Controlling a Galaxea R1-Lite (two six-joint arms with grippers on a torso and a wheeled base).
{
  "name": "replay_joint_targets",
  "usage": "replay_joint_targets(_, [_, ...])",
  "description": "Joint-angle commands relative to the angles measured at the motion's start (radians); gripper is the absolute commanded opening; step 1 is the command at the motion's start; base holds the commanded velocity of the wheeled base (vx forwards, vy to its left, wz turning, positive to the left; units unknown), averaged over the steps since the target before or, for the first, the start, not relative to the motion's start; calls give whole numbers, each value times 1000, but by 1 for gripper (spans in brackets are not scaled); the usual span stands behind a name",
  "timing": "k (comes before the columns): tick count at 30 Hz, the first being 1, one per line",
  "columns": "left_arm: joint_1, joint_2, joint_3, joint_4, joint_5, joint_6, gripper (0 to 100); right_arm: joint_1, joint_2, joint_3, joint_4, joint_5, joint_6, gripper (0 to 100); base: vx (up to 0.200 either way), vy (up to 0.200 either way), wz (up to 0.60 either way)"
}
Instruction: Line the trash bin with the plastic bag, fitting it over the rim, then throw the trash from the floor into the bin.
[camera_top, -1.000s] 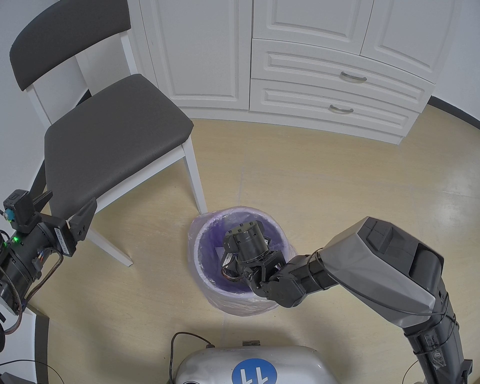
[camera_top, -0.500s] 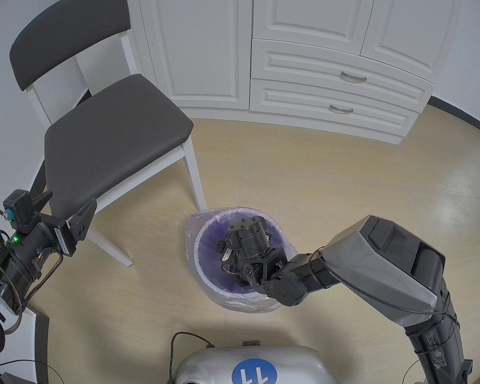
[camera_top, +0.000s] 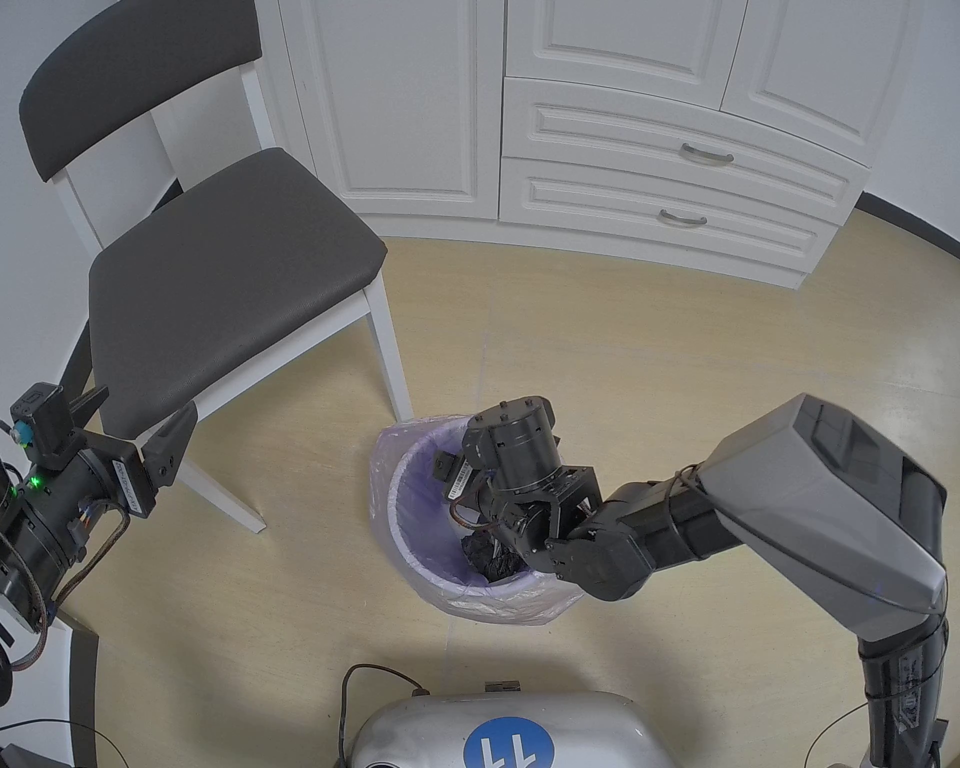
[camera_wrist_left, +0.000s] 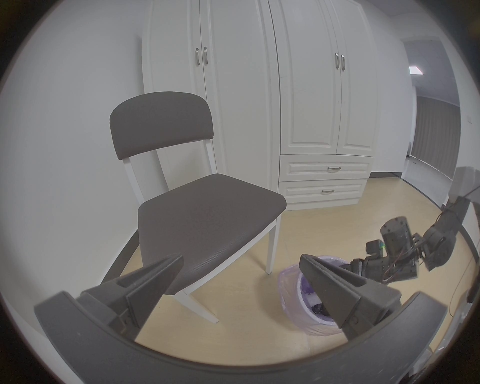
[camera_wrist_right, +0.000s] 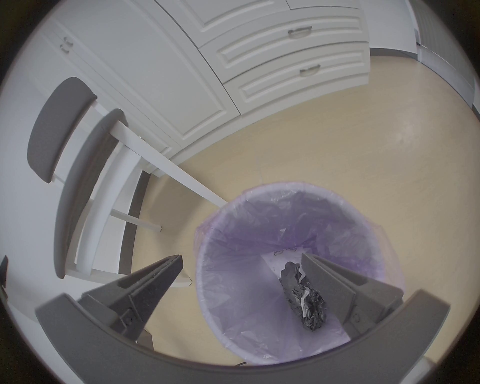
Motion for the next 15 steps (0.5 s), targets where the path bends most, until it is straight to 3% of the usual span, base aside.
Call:
replay_joint_targets(1, [-5,17,6,-1,0,0,100,14,-102,61,-2,0,-37,100,0,0,0])
replay_joint_targets(6, [-5,31,8,-1,0,-2,100,29,-174,124,0,0,-72,100,0,0,0])
replay_joint_targets(9, [-10,37,14,-1,0,-2,100,38,-248,257,-2,-10,-224,100,0,0,0])
replay_joint_targets(11, [-20,39,19,-1,0,-3,100,35,-292,346,-22,-52,-337,100,0,0,0])
replay_joint_targets(13, [-25,47,20,-1,0,-5,100,32,-311,384,-42,-66,-379,100,0,0,0])
replay_joint_targets(14, [-39,63,23,-4,0,-5,100,23,-349,467,-109,-84,-465,100,0,0,0])
replay_joint_targets(15, [-39,63,23,-4,0,-5,100,23,-349,467,-109,-84,-465,100,0,0,0])
